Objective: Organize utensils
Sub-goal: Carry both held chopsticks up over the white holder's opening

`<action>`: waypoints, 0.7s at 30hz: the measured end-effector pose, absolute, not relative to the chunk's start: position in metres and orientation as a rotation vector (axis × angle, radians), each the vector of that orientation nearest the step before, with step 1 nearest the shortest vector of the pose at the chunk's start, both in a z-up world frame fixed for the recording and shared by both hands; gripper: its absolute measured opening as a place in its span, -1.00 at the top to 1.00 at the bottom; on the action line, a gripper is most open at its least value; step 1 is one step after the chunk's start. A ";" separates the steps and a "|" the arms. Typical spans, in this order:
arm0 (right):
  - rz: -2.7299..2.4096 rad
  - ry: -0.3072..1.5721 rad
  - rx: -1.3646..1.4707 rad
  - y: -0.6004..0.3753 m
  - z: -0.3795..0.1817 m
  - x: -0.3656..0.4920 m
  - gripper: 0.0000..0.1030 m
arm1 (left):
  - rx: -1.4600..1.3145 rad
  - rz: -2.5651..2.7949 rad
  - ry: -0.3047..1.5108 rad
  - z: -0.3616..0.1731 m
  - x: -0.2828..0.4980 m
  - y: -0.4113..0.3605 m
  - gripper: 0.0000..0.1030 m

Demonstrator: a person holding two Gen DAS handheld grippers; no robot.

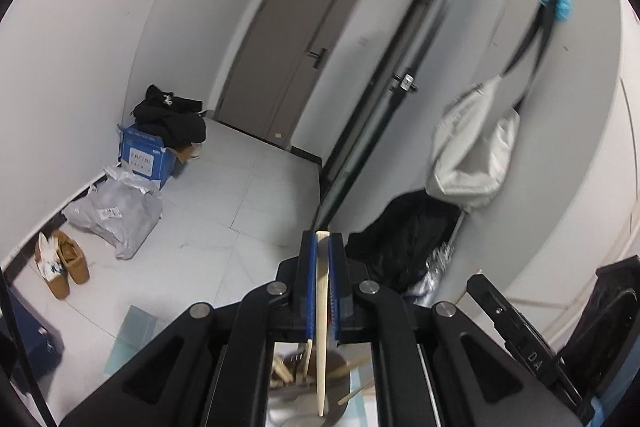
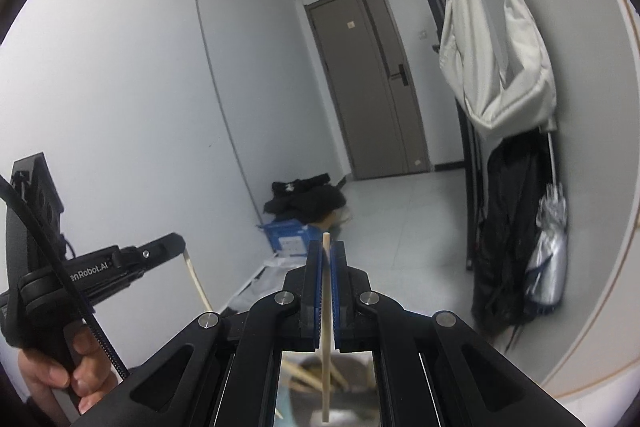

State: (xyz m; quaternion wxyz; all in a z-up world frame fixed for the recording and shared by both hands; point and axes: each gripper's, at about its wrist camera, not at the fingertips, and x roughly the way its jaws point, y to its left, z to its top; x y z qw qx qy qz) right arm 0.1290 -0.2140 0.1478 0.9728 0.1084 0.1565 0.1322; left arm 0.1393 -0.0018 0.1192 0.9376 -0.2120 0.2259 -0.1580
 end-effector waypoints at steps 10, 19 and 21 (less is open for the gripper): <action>0.253 0.329 0.161 -0.207 0.126 0.183 0.94 | -0.401 -0.262 0.371 0.091 0.157 -0.011 0.95; 0.273 0.361 0.143 -0.207 0.094 0.193 0.94 | -0.320 -0.327 0.409 0.077 0.162 -0.022 0.95; 0.280 0.363 0.140 -0.208 0.088 0.191 0.94 | -0.312 -0.348 0.427 0.073 0.161 -0.023 0.95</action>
